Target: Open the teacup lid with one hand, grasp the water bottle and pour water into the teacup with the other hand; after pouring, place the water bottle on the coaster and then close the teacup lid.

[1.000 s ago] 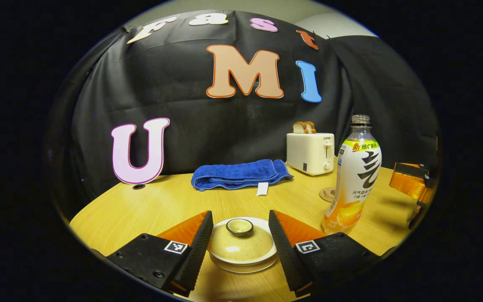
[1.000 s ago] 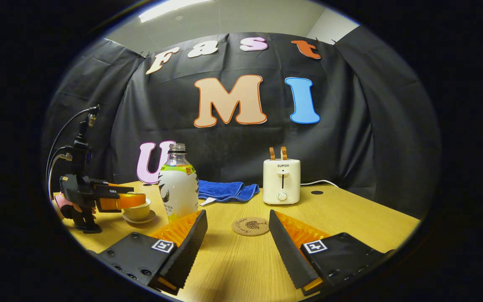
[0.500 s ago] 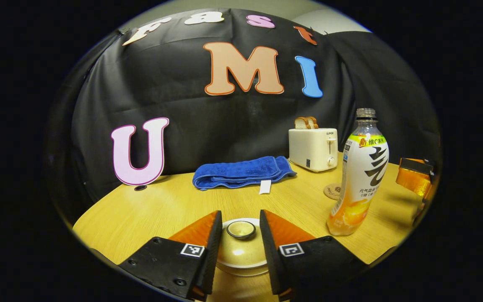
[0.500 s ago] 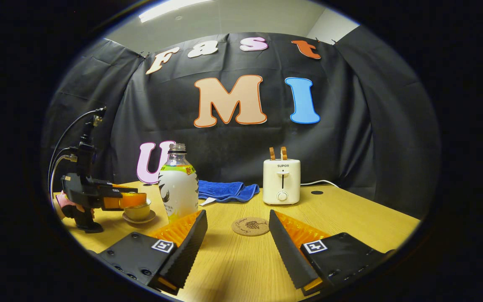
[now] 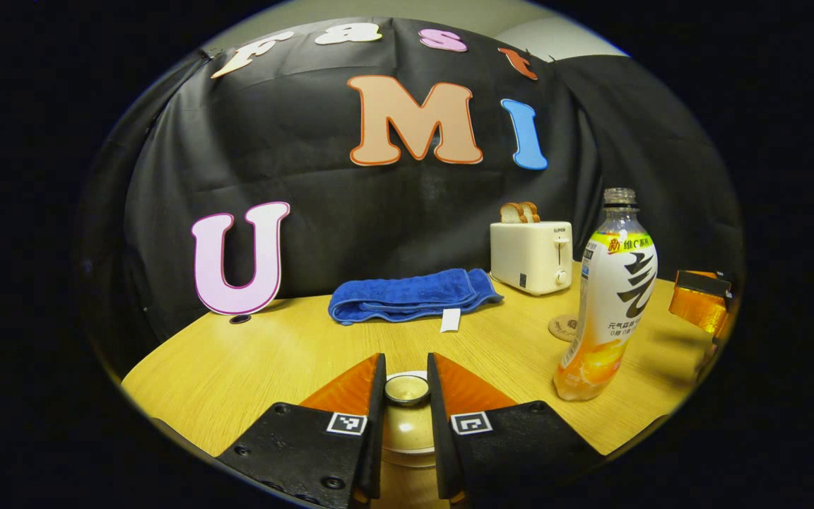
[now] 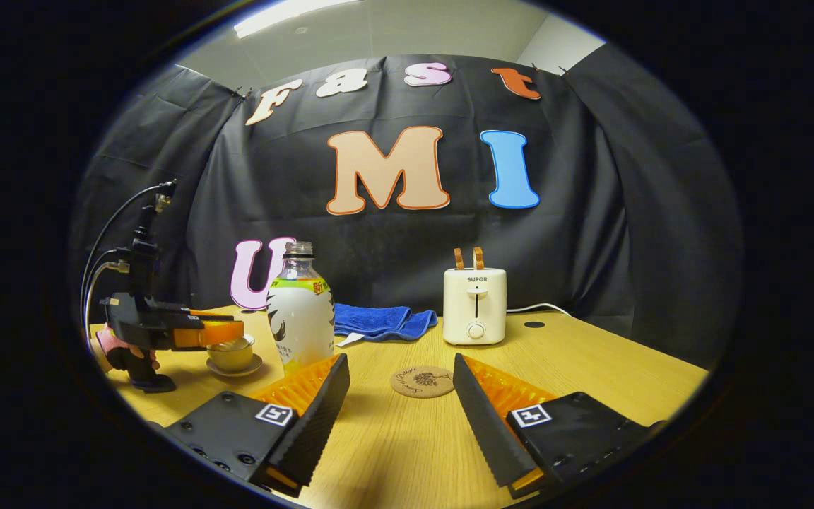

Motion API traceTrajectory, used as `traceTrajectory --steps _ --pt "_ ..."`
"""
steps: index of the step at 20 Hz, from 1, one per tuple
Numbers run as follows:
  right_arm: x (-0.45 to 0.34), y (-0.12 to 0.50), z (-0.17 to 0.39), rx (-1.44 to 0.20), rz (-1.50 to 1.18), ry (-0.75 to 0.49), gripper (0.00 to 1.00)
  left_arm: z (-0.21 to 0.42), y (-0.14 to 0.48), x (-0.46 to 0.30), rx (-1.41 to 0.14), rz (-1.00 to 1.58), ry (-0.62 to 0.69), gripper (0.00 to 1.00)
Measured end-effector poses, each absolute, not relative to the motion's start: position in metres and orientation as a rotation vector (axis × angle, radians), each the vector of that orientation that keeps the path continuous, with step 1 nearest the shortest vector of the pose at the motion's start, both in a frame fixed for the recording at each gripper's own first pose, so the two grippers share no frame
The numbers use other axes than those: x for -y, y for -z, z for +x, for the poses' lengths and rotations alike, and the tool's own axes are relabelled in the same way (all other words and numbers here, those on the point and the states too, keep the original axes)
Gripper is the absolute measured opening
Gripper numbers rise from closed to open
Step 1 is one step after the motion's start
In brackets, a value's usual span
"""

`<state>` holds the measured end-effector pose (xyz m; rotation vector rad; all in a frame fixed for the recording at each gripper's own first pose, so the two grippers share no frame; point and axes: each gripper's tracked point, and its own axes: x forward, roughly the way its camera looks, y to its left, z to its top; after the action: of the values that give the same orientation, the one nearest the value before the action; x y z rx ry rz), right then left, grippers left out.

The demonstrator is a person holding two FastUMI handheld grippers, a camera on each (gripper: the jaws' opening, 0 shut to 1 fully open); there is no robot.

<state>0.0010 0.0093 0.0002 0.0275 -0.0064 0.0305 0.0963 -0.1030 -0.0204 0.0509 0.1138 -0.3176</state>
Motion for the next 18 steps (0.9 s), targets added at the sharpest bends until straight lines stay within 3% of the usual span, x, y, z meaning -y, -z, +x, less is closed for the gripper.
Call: traceTrajectory --steps 9,13,14,16,18 --pt "-0.012 0.000 0.001 0.007 0.029 -0.045 0.92 0.084 0.007 0.061 -0.023 -0.006 0.197 0.29" --pt "-0.029 0.001 0.000 0.003 0.031 -0.134 0.91 0.071 0.004 0.030 -0.002 -0.002 0.129 0.28" --pt "-0.035 0.001 0.000 0.004 0.033 -0.164 0.99 0.068 0.005 0.023 -0.005 -0.001 0.115 0.29" --pt "-0.048 0.002 -0.001 -0.001 0.035 -0.220 0.95 0.062 0.004 0.010 0.000 0.000 0.094 0.28" --pt "-0.063 0.002 0.000 -0.004 0.035 -0.268 0.99 0.057 0.004 -0.008 0.001 0.001 0.053 0.28"
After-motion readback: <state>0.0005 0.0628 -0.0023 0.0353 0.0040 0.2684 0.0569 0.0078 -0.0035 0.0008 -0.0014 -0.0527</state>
